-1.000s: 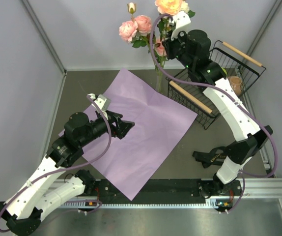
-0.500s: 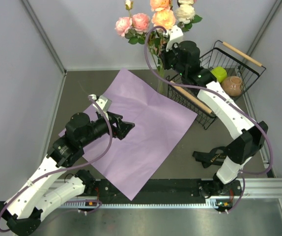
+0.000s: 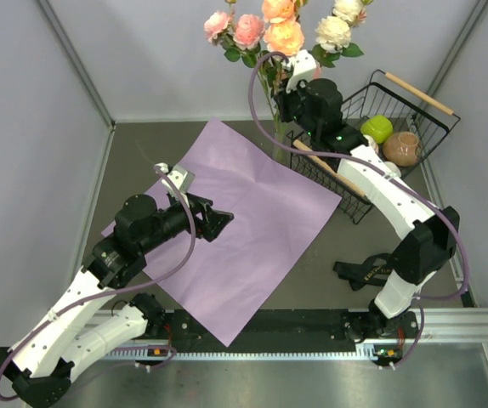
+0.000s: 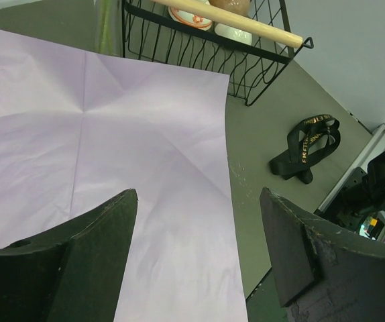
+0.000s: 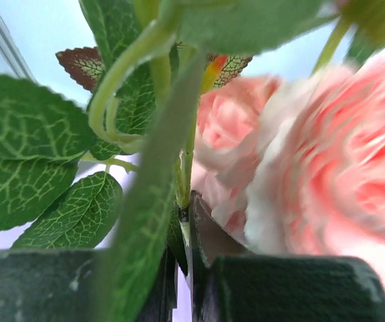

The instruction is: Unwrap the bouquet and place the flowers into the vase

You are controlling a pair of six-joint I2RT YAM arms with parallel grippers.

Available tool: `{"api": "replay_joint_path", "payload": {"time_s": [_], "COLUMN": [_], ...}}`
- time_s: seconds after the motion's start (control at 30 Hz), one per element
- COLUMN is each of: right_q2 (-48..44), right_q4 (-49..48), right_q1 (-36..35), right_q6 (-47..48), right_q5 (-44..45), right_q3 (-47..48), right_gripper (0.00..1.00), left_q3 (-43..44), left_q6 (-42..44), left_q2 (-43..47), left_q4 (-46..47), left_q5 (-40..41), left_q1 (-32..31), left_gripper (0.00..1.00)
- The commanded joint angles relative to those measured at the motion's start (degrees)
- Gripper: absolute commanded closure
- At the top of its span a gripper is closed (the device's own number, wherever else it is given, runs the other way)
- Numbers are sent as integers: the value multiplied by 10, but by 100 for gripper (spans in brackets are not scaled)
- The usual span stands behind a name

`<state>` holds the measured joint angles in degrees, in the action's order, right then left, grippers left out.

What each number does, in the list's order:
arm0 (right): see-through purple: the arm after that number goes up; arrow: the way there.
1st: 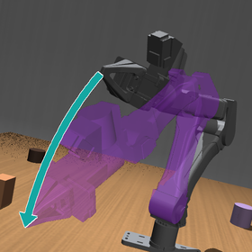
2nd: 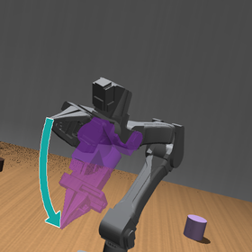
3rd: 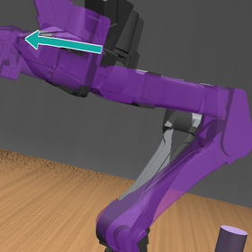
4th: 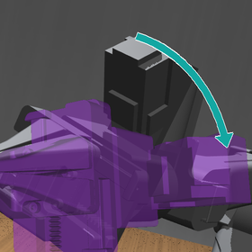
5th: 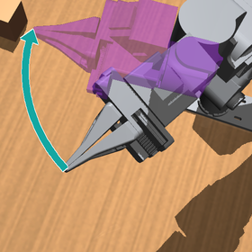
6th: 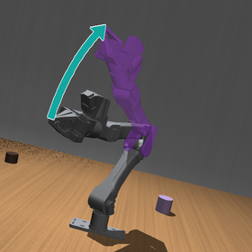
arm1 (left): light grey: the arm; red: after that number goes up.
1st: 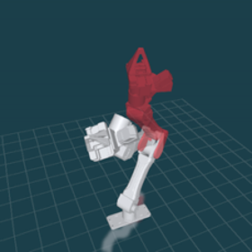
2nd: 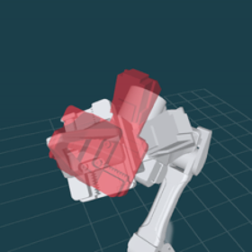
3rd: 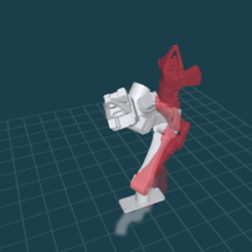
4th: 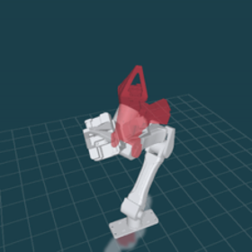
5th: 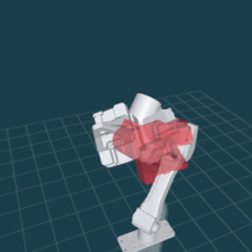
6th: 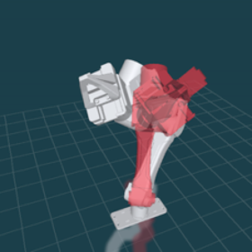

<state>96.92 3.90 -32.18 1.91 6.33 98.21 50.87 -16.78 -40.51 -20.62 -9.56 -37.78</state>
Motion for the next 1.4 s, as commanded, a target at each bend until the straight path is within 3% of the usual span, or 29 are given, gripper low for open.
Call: {"api": "replay_joint_path", "payload": {"time_s": [0.0, 0.47, 0.7, 1.07, 1.37], "right_q2": [12, -2, 3, -4, -43], "right_q4": [13, -9, -7, -1, 22], "right_q1": [4, 3, 3, 3, 3], "right_q6": [-14, -15, -13, -15, -40], "right_q5": [6, 10, 18, 11, 3], "right_q3": [-33, -94, -81, -79, -96], "right_gripper": [100, 100, 75, 64, 39], "left_q3": [1, -3, -3, -5, -6], "left_q6": [6, 11, 7, 3, 3], "left_q2": [-1, -1, 1, 7, 5], "left_q4": [21, 19, 19, 15, 15], "left_q5": [-1, 1, 0, 0, -3], "left_q1": [2, 1, 1, 2, 2], "left_gripper": [21, 21, 21, 21, 21]}}
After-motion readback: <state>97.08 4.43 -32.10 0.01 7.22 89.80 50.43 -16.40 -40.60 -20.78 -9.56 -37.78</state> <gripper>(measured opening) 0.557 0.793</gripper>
